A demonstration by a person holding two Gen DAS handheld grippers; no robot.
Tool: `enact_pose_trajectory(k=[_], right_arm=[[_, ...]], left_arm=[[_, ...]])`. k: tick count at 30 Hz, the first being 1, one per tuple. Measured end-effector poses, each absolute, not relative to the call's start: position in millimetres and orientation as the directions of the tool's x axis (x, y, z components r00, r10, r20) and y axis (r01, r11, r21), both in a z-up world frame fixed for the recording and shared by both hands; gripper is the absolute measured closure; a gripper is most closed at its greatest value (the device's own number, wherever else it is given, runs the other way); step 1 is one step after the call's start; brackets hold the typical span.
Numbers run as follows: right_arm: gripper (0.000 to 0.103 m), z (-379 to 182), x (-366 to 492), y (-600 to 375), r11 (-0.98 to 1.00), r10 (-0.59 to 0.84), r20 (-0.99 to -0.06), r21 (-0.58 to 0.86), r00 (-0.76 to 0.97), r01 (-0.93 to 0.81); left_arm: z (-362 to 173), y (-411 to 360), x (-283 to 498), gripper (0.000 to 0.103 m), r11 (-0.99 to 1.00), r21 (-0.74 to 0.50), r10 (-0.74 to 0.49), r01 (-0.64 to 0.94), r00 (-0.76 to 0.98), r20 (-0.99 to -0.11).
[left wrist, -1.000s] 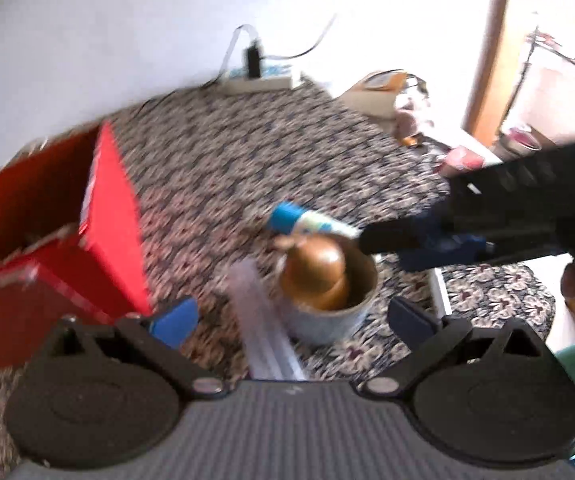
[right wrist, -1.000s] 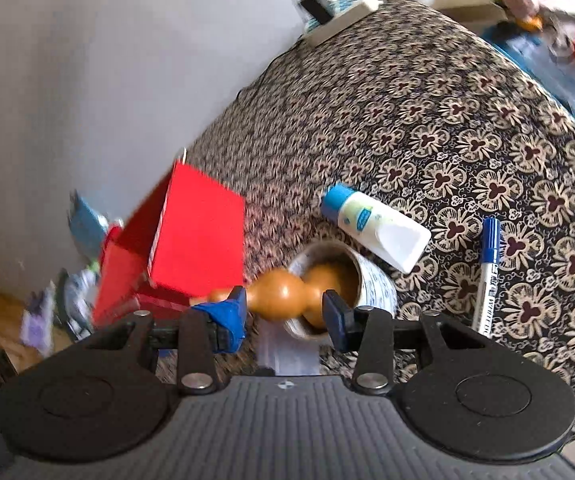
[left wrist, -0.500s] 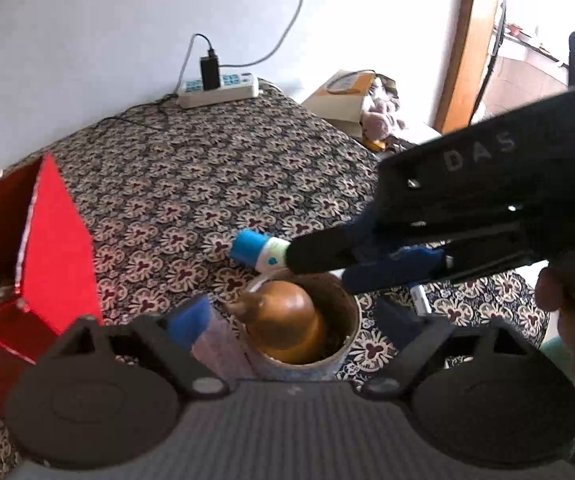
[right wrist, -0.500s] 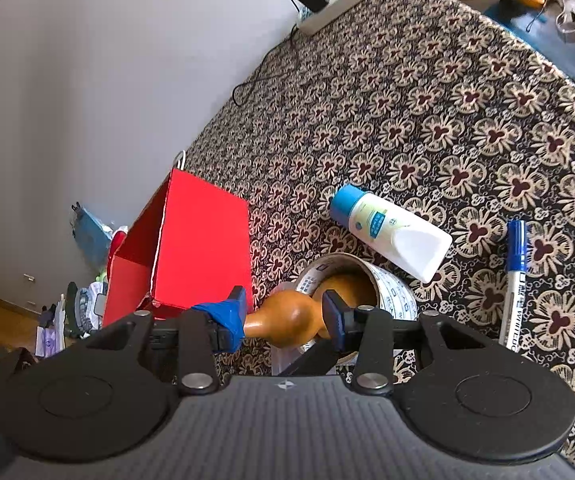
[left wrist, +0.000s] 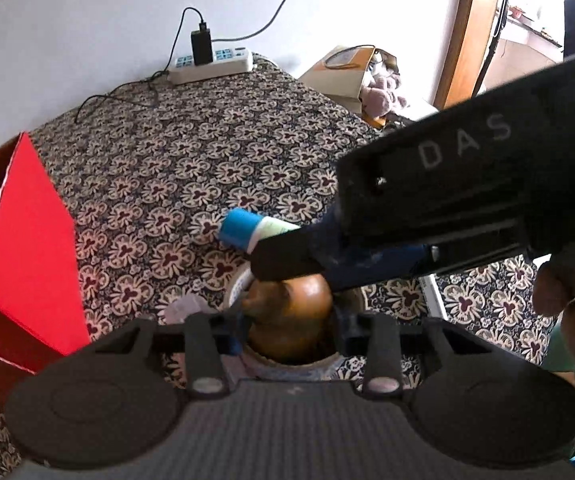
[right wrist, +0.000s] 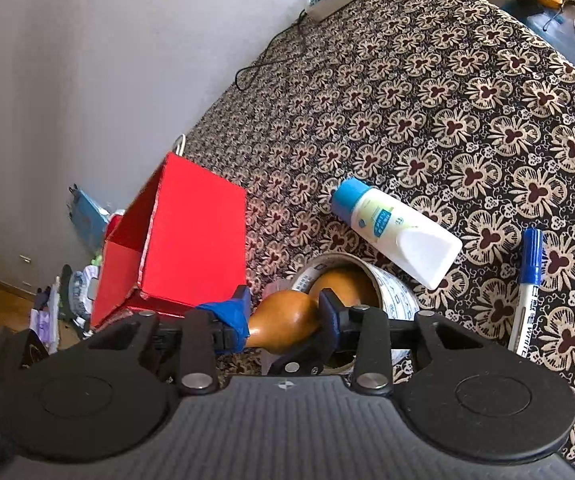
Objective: Organize rigid objects
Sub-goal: 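Close the right gripper on the gourd and lift it out of the tape roll, then carry the gourd in the right gripper over the red box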
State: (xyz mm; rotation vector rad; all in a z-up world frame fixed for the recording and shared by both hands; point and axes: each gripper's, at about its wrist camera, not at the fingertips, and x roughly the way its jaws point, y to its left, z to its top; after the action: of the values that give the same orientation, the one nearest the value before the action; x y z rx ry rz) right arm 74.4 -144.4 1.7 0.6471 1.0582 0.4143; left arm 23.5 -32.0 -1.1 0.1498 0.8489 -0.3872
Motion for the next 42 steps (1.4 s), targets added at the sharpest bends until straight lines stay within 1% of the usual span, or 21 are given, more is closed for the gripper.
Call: enact_pose_trajectory(k=[9,15,24,28,32,42], right_arm=[[0.085,39.2,70.2,-147.3,0.729,0.619,-0.623,0.682,0.478,-0.055],[0.085,56.3,72.3,-144.4,0.729,0.626,-0.600,0.677,0.498,-0.101],[0.085,75.2,87.4,-133.9,0.712,0.656,-0.555,0.679,0.512,-0.177],[0.085,82.7,96.1,-121.5,0.693,0.681,-0.535,0.691,0.500,-0.204],[0.085,90.3,100.3,-105.3,0.686,0.692,-0.524,0.692,0.497,-0.225],[0.085,107.9,113.9,-40.0,0.703,0.683,-0.511,0.653,0.522,-0.281]], left_arm=[[32.7,-24.6,16.7,0.065,0.919,-0.020,-0.292,0.394,0.646,-0.705],[62.2,-22.0,24.7,0.065,0.922,-0.026,-0.287,0.386,0.638,-0.715],[94.2,-19.9,44.7,0.065,0.946,-0.005,-0.228,0.324,0.652,-0.723],[105.1,-13.0,50.4,0.065,0.957,0.025,-0.183,0.290,0.668,-0.721],[114.8,0.2,51.1,0.065,0.964,0.049,-0.151,0.260,0.691,-0.707],[134.2,64.8,66.1,0.065,0.973,0.026,-0.150,0.228,0.718,-0.679]])
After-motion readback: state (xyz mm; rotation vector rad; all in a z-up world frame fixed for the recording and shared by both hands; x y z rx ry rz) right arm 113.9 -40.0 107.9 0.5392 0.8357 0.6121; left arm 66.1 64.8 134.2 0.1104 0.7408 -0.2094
